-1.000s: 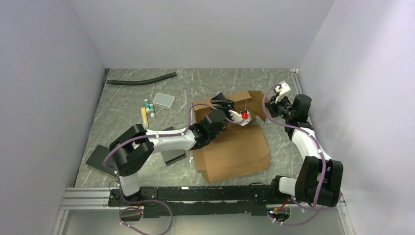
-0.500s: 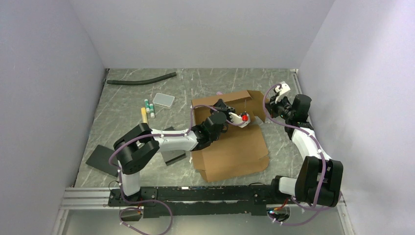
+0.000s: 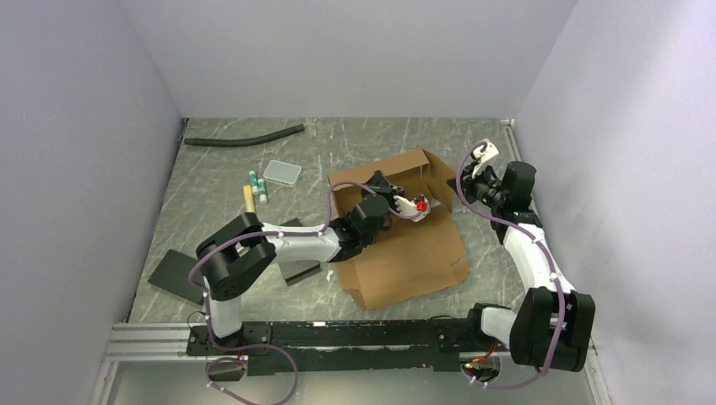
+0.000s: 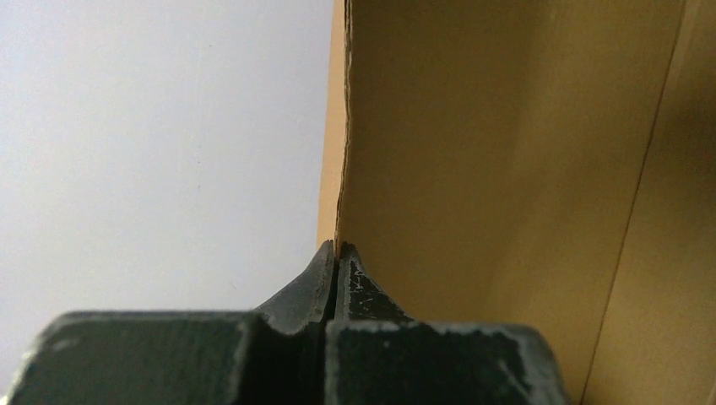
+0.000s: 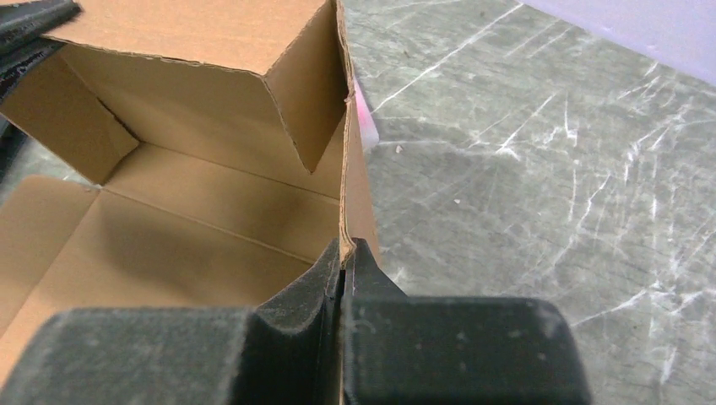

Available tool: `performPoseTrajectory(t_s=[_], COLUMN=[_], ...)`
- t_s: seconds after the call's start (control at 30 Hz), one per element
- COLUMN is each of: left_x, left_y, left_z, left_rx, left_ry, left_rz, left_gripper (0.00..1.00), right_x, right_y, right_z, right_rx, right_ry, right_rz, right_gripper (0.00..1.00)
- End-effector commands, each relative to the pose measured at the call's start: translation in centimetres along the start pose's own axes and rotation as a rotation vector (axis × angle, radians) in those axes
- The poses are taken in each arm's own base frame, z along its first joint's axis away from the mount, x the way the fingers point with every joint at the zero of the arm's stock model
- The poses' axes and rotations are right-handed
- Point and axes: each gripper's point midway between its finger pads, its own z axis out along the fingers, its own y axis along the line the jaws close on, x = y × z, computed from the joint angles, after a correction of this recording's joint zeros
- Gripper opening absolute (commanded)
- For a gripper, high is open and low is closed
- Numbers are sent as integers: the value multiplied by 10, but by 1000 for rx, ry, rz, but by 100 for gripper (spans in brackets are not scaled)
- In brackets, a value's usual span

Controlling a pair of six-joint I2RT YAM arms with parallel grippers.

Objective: Fold the paper box

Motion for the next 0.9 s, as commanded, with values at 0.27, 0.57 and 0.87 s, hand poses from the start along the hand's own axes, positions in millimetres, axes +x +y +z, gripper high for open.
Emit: performPoseTrajectory(t_s=[0.27,0.57,0.87], left_x=[-17,-21,-23], left_y=[-4,-1,0], left_z=[-7,-7,-5], left_rx=[28,31,31], left_ry=[-71,-81,-79], left_rz=[25,28,23], left_gripper=[0,0,0], right_x=[-29,-39,-49], right_y=[4,-34,-16], right_z=[17,29,38], right_rx=[32,236,144], right_ry=[-12,-3,11], right_rz=[5,139,317], right_gripper=[0,0,0])
